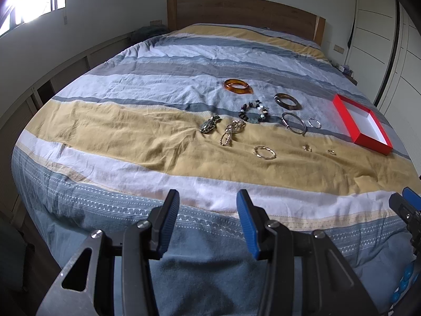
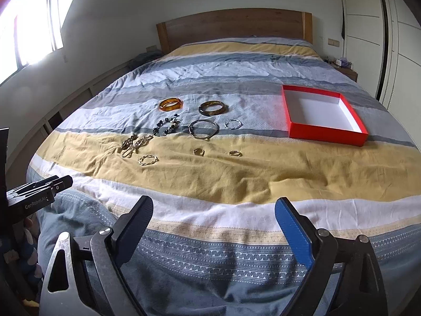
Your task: Organize jewelry
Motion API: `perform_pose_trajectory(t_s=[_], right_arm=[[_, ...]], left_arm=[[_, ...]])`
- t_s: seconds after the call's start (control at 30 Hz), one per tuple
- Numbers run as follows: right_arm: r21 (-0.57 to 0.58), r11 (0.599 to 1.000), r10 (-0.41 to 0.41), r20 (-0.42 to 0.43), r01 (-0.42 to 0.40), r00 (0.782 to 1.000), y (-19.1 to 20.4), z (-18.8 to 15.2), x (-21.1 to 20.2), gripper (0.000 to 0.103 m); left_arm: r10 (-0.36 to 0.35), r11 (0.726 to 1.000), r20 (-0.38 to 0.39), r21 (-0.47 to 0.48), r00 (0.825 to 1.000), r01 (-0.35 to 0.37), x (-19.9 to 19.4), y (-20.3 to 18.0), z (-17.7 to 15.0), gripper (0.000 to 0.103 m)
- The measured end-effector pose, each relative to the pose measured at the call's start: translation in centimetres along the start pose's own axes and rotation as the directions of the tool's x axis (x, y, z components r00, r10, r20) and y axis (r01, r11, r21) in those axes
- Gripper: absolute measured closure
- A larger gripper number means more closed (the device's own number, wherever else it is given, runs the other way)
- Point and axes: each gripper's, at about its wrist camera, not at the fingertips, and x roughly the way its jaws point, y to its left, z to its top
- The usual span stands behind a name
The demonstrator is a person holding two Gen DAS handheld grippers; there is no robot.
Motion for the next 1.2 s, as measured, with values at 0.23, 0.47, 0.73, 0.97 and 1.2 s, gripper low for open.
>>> perform_pose_trajectory(t_s=[0.23,0.47,0.73,0.97,1.2], right_arm=[[0.012,1.000,0.001,-0.009,-0.001,1.000,-0.6,-0.1,0.7,0.020],[0.047,0.999,-0.003,-0.013,0.003,1.000,-1.5,-0.2,1.3,0.028],[0.063,0.998,0.009,-0.041,-0.006,0.999,-2.1,-0.3,2.5,0.036],[0.074,0.997,0.019,-0.054,-0.015,0.998,-2.4,-0.2,3.3,0.042],[0.060,0.998,0.016,-0.067,-0.012,0.998,-2.3,-0.2,3.8,0.042]], left_arm=[[0.007,1.000,-0.004,-0.012,1.000,-0.007,0.6,0.1,-0.2,0.060],[0.023,1.000,-0.007,-0.017,1.000,-0.023,1.1,0.0,-0.1,0.060],[0.031,0.999,-0.020,-0.015,0.999,-0.031,2.0,-0.2,0.0,0.060],[0.030,0.999,-0.030,-0.023,0.999,-0.030,2.7,-0.2,0.3,0.060],[0.030,0.999,-0.035,-0.018,0.999,-0.031,3.1,-0.4,0.4,0.060]])
